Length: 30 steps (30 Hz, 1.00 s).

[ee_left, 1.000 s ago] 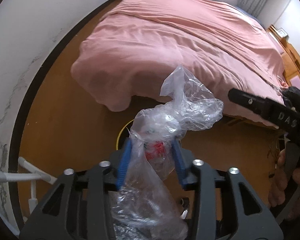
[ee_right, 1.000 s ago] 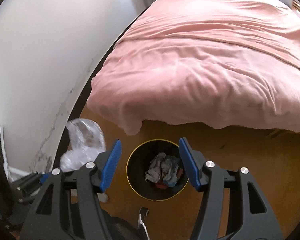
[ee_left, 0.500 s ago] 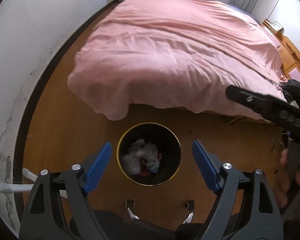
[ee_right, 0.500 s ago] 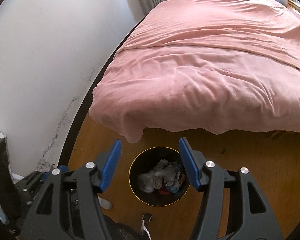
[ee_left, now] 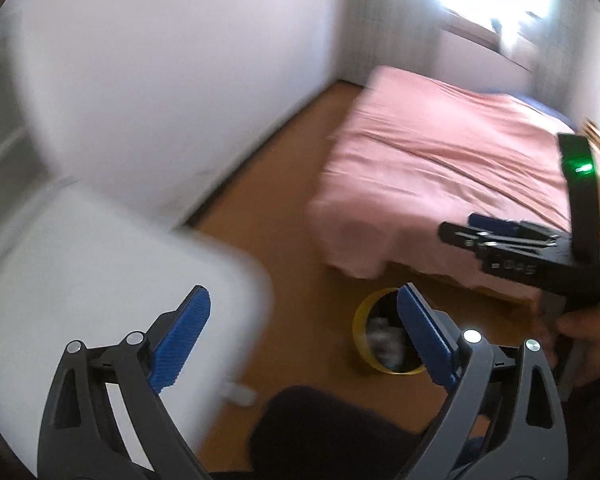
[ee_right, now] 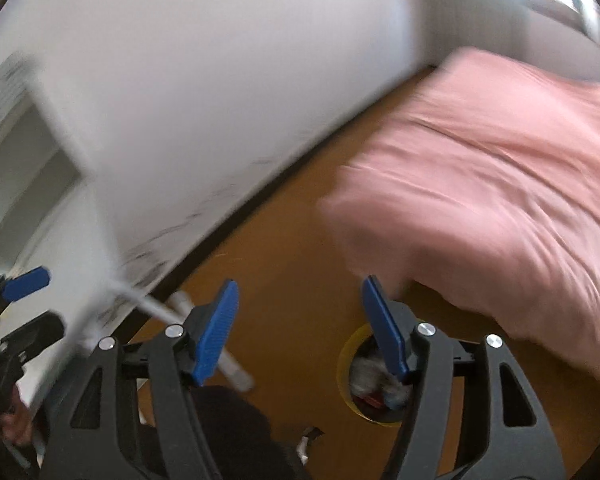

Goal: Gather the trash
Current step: 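Swing both open grippers back toward the desk, then grasp the yellow plastic piece with left gripper while right gripper grasps beige rope toy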

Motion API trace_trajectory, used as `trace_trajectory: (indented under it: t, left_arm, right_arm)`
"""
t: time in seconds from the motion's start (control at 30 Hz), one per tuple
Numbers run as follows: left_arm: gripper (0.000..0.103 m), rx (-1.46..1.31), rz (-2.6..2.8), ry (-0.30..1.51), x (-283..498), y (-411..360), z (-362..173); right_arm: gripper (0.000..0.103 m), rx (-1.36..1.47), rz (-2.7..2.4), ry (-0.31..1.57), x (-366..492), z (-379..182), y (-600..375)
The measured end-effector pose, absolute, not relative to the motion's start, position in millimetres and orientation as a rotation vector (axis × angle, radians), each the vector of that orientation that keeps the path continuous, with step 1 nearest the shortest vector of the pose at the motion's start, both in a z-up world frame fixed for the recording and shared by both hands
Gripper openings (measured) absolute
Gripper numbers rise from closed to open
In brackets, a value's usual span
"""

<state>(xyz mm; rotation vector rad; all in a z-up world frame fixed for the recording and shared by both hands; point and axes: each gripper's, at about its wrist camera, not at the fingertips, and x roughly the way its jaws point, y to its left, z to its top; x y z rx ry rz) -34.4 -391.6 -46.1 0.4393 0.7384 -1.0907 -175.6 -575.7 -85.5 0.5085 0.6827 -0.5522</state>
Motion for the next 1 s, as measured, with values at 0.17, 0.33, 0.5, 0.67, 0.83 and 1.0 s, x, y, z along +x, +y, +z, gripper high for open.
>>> trace_trajectory:
  t: [0.17, 0.33, 0.5, 0.67, 0.83, 1.0]
  left_arm:
    - [0.092, 0.314, -0.820, 0.750, 37.0, -274.0, -32.5]
    - [0.092, 0.199, -0.550, 0.775, 84.5, -153.1, -32.7]
    - [0.092, 0.080, -0.332, 0.813, 107.0, -43.7, -41.6]
    - [0.092, 0.021, -0.213, 0.840, 114.8, 30.2, -49.7]
    - [0.092, 0.006, -0.150, 0.858, 123.0, 75.7, -54.5]
    - [0.092, 0.011, -0.151, 0.866, 139.0, 81.6, -58.8]
  right_arm:
    - [0.064, 0.387, -0.244, 0.713, -57.7, -56.8, -491.9]
    - [0.064, 0.267, 0.002, 0.787, 39.3, -46.4, -399.7]
    - [0.064, 0.176, 0.167, 0.851, 125.5, -44.3, -313.6]
    - [0.064, 0.123, 0.238, 0.880, 191.9, -47.1, -250.8]
    - [0.064, 0.077, 0.250, 0.898, 252.2, -55.2, -209.1]
    - [0.064, 0.026, 0.208, 0.923, 283.0, -68.5, -193.7]
